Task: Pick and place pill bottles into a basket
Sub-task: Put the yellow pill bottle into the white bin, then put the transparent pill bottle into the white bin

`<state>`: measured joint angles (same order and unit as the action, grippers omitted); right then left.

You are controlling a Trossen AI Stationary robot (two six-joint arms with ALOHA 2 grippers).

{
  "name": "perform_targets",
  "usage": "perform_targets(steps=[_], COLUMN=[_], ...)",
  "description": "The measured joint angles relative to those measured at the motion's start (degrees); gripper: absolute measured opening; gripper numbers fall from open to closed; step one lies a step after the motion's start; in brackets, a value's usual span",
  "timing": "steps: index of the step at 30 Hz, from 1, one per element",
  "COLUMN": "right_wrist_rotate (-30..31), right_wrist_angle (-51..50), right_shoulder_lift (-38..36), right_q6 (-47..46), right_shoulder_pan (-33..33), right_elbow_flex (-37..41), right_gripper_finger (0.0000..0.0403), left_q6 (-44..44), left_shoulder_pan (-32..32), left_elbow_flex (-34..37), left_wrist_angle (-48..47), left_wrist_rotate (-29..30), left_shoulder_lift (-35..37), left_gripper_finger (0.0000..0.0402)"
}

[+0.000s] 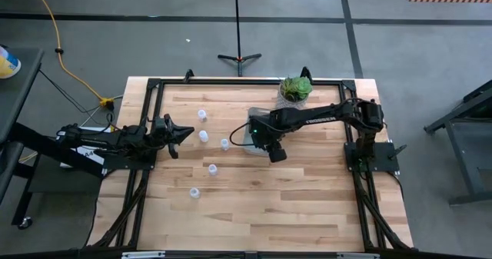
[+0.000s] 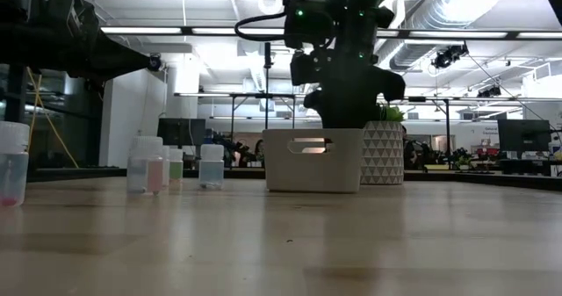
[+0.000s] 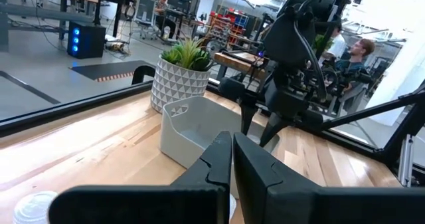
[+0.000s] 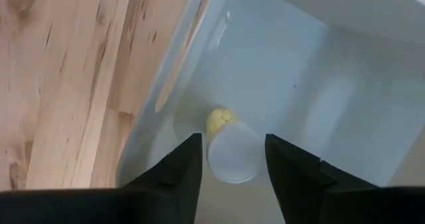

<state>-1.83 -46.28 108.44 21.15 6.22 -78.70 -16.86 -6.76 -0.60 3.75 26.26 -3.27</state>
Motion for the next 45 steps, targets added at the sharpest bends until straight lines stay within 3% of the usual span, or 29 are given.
perform_targets(steps=[8, 14, 17, 22, 30, 36, 41, 45], right_wrist_rotate=[-1.9, -11.0, -14.6, -9.2, -4.6, -4.3, -4.1, -1.2], right_wrist_angle=[-1.1, -1.7, 0.7, 12.3, 47.0, 49.9, 49.8, 51.4], right_shoulder_lift=[0.0, -0.8, -5.6, -20.8, -51.9, -74.4, -90.1, -98.7], right_q6=[-4.6, -13.6, -15.3, -17.2, -26.6, -37.6, -36.0, -33.8], right_shoulder_pan=[2.1, 5.6, 7.7, 7.5, 5.7, 5.6, 5.6, 5.6], right_elbow_flex=[-9.3, -20.7, -20.5, -6.6, 34.6, 52.9, 60.3, 67.0], right_gripper_finger=[0.0178, 0.0165, 0.0147, 0.0104, 0.0042, 0.0020, 0.0012, 0.0009], left_q6=[0.1, 0.1, 0.1, 0.0, 0.1, 0.1, 0.1, 0.1], left_shoulder_pan=[0.0, 0.0, 0.0, 0.0, 0.0, 0.0, 0.0, 0.0], left_elbow_flex=[0.0, 0.0, 0.0, 0.0, 0.0, 0.0, 0.0, 0.0], left_wrist_angle=[0.0, 0.0, 0.0, 0.0, 0.0, 0.0, 0.0, 0.0], left_wrist_rotate=[0.0, 0.0, 0.0, 0.0, 0.0, 0.1, 0.1, 0.1], left_shoulder_lift=[0.0, 0.0, 0.0, 0.0, 0.0, 0.0, 0.0, 0.0], left_gripper_finger=[0.0051, 0.0051, 0.0051, 0.0051, 0.0051, 0.0051, 0.0051, 0.0051])
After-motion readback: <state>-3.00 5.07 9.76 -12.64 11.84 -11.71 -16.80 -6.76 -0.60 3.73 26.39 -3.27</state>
